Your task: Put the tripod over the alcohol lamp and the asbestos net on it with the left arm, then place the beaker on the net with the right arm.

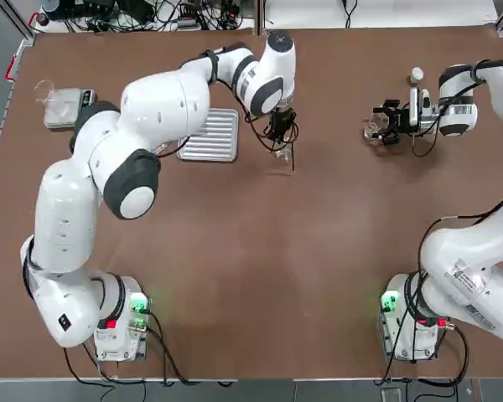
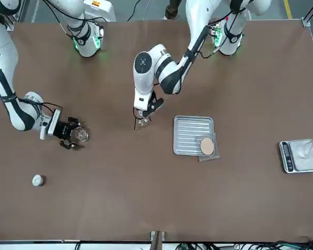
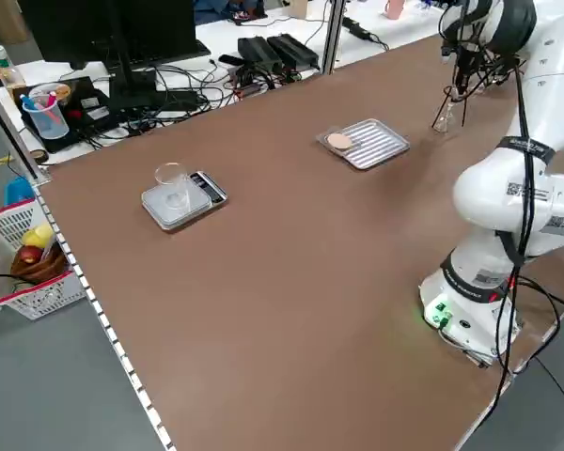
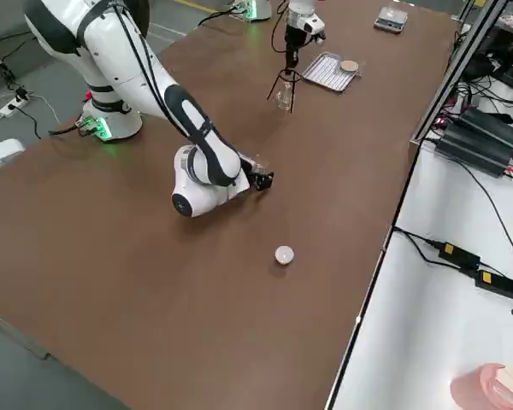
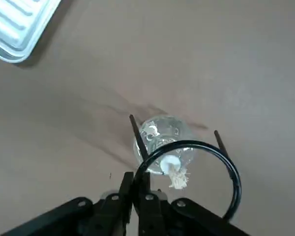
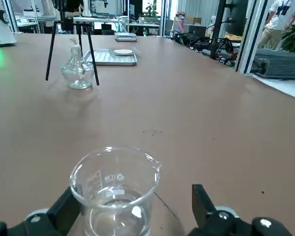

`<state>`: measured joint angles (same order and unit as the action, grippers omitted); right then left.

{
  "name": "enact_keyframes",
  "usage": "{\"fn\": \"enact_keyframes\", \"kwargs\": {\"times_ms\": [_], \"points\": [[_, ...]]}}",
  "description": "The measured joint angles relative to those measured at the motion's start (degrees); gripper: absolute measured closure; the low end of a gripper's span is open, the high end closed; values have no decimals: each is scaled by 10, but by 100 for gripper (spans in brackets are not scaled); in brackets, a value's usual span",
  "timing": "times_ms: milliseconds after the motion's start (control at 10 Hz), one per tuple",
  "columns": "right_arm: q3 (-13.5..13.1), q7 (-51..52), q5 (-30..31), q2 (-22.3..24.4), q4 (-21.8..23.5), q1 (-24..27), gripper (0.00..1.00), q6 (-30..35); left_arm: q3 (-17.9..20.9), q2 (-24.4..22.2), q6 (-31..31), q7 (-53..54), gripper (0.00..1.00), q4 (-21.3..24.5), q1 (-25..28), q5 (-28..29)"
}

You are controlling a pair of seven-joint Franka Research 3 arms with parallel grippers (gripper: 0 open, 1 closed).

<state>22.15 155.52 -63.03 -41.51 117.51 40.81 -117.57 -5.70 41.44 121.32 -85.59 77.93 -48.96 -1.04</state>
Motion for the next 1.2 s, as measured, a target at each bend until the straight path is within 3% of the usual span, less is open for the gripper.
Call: {"fn": "enact_keyframes", "kwargs": {"times_ms": [800, 1200], "points": [[0, 0, -1, 0, -2, 0, 0, 0, 2, 8, 1, 0, 92, -6, 0, 0], [1, 0, -1, 0, -2, 0, 0, 0, 2, 8, 1, 0, 73, -8, 1, 0]]}}
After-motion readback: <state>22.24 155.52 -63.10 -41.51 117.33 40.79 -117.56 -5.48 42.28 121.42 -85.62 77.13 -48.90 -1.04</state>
